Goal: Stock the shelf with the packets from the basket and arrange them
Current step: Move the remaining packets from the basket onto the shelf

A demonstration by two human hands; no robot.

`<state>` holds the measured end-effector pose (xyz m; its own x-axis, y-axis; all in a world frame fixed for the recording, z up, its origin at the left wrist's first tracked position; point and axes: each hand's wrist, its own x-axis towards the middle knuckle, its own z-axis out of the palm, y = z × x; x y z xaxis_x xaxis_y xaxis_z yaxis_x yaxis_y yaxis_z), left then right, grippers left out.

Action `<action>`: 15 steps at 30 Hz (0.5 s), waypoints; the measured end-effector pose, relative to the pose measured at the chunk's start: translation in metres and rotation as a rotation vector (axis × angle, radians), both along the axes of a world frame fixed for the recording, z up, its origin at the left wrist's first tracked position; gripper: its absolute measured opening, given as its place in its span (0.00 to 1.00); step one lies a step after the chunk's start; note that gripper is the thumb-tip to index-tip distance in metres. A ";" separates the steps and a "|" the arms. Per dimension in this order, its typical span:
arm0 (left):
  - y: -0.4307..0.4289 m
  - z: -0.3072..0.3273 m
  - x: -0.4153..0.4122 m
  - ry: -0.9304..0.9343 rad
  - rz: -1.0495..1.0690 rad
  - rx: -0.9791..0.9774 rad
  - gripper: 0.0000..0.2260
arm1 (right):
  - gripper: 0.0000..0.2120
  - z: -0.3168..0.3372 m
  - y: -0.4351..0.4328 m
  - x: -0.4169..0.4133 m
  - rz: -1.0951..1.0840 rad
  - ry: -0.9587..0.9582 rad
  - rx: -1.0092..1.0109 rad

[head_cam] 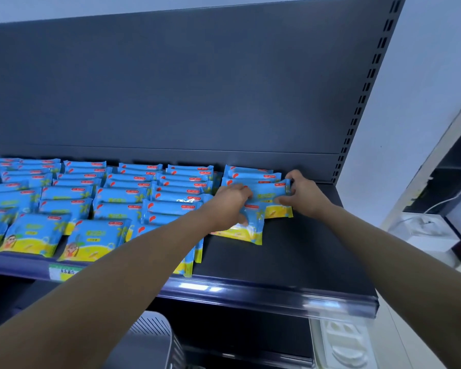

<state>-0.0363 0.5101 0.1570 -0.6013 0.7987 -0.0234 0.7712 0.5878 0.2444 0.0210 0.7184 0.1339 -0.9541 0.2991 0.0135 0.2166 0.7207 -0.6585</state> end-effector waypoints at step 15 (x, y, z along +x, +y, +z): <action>0.004 -0.019 -0.011 0.256 -0.016 -0.090 0.34 | 0.15 0.003 -0.010 0.007 -0.079 0.016 -0.193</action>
<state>-0.0475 0.5137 0.1380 -0.5838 0.8099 0.0566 0.8107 0.5853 -0.0129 0.0278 0.7081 0.1364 -0.9278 0.3712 -0.0367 0.2560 0.5622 -0.7864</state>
